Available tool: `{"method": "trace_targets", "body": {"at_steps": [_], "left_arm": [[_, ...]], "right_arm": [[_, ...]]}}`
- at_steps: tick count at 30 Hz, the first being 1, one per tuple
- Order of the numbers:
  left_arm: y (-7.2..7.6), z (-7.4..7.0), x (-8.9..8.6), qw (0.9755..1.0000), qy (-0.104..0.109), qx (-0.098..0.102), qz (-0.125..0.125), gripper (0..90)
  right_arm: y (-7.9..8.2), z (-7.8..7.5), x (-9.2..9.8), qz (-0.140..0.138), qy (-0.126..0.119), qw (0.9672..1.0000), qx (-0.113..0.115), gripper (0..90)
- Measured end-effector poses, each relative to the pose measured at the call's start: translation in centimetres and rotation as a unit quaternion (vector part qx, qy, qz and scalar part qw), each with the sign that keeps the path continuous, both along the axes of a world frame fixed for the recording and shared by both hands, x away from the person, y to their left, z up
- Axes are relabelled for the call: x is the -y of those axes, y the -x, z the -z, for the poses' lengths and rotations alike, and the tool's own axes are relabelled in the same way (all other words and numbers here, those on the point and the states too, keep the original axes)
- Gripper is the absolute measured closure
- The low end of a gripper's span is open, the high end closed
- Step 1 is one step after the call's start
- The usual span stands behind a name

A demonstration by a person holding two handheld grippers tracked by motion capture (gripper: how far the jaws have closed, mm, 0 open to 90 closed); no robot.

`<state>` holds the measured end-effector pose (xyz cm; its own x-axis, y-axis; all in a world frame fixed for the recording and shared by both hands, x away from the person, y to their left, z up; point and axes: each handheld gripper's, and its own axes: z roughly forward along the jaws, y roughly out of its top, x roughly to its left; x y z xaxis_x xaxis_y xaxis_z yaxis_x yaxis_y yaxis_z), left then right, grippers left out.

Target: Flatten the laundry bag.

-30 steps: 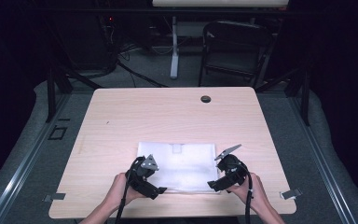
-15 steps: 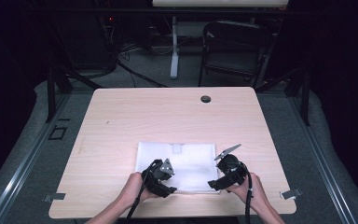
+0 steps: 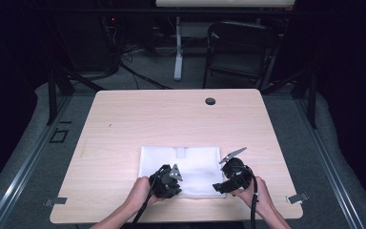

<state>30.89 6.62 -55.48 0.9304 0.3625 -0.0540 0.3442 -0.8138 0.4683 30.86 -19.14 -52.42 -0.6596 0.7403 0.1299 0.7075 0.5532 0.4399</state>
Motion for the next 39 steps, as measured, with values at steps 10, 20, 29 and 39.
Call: {"method": "trace_targets", "body": {"at_steps": [10, 20, 29, 39], "left_arm": [[0.1, -0.9, -0.3, 0.9998, 0.014, 0.013, -0.002, 87.2], [0.2, -1.8, -0.5, 0.9990, 0.036, 0.021, -0.017, 87.2], [0.1, -2.3, -0.7, 0.9982, 0.044, 0.029, -0.027, 87.5], [0.0, -2.7, -0.7, 0.9976, 0.044, 0.032, -0.043, 88.0]], "right_arm": [[0.5, -0.5, -0.3, -0.019, 0.000, 0.9997, 0.014, 43.8], [1.3, -1.3, -0.9, -0.034, -0.006, 0.9986, 0.040, 61.0], [1.9, -1.8, -1.5, -0.058, -0.016, 0.9963, 0.061, 80.9], [3.1, -1.6, -4.1, -0.101, -0.009, 0.9917, 0.080, 89.3]]}}
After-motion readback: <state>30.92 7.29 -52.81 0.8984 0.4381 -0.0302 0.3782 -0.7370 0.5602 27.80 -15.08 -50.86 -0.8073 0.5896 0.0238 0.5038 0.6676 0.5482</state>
